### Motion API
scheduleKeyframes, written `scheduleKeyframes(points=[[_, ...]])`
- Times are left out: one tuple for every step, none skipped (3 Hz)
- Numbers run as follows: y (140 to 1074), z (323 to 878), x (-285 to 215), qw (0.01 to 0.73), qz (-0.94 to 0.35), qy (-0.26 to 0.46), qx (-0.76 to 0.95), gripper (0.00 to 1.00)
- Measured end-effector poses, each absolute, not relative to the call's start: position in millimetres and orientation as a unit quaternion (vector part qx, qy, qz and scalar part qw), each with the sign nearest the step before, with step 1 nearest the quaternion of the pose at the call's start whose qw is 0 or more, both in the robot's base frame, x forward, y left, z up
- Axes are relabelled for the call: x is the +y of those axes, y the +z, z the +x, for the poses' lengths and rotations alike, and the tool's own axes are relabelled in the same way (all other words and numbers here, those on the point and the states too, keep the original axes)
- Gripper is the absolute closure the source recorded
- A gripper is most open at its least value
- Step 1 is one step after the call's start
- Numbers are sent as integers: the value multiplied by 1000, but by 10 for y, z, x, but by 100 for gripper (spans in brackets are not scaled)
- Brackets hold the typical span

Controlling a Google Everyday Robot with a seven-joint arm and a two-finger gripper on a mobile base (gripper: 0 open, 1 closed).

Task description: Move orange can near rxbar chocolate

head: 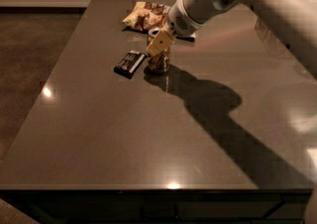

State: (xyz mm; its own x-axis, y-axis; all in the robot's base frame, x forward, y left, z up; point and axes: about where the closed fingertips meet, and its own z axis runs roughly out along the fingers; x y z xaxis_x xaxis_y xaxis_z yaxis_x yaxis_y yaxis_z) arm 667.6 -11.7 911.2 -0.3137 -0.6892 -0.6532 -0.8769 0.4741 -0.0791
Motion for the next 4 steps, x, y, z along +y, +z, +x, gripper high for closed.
scheduleKeyframes(points=[[9056, 6683, -103, 322, -496, 152, 792, 41], [9042, 6681, -85, 321, -497, 153, 792, 17], [9028, 6679, -67, 319, -498, 154, 791, 0], [9026, 6678, -65, 319, -498, 154, 791, 0]])
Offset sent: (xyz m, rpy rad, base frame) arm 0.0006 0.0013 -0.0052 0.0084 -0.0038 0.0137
